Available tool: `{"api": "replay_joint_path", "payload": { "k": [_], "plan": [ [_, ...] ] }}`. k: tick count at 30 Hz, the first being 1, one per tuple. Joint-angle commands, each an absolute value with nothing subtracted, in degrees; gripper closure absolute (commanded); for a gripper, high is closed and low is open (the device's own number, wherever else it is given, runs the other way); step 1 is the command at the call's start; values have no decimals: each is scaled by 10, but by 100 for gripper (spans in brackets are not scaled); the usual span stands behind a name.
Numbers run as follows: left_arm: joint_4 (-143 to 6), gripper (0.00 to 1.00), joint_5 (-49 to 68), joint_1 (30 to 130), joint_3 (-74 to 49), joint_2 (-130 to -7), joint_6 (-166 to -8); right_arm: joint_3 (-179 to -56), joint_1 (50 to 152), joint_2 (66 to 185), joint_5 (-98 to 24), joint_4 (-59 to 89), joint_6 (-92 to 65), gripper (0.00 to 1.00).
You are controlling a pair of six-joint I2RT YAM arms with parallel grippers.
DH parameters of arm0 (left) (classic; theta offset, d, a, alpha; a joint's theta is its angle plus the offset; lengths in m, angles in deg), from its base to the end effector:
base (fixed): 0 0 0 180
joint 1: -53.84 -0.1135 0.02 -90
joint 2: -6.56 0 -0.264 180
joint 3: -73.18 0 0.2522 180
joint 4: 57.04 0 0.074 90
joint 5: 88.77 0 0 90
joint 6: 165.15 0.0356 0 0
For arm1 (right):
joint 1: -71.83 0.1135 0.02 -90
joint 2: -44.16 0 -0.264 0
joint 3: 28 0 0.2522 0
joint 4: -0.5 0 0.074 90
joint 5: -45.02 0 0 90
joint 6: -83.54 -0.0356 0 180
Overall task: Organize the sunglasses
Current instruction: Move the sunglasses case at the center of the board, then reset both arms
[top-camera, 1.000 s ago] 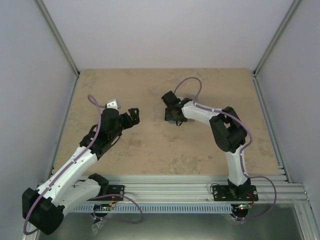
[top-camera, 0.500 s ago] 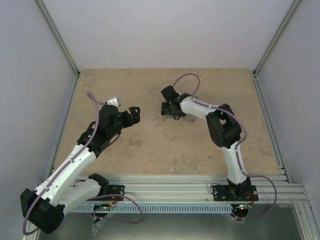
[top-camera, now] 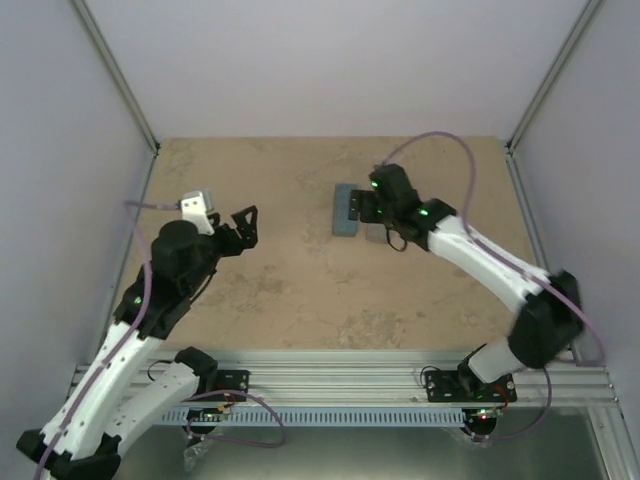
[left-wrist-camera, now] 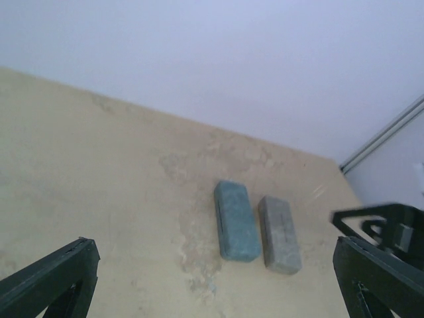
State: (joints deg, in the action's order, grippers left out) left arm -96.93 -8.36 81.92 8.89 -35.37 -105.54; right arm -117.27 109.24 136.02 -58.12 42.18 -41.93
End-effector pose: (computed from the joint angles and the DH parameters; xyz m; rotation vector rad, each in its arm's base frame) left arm 0.1447 -0.0705 0.3530 -0.1555 1.9023 -0.5424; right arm 0.2895 0.2113 0.2901 0.0742 2.3466 0.3701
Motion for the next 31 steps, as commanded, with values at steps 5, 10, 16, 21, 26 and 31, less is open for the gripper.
{"api": "replay_joint_path", "payload": {
  "k": [5,10,16,21,26,31],
  "plan": [
    [-1025,1,-137,818,27,-243,-973,-1039,1093,1020,-714,478,-394,2],
    [-1061,1,-162,818,-23,-219,-945,-1021,1093,866,-741,490,-377,2],
    [-1098,1,-181,819,-70,-206,-931,-1027,1093,778,-764,489,-334,2],
    [-1106,1,-183,818,-88,-198,-930,-1029,1093,736,-764,486,-314,2],
    [-1107,0,-184,819,-92,-196,-928,-1023,1093,723,-761,482,-315,2],
    [-1101,0,-187,819,-87,-191,-927,-1019,1093,725,-759,477,-317,2]
  ]
}}
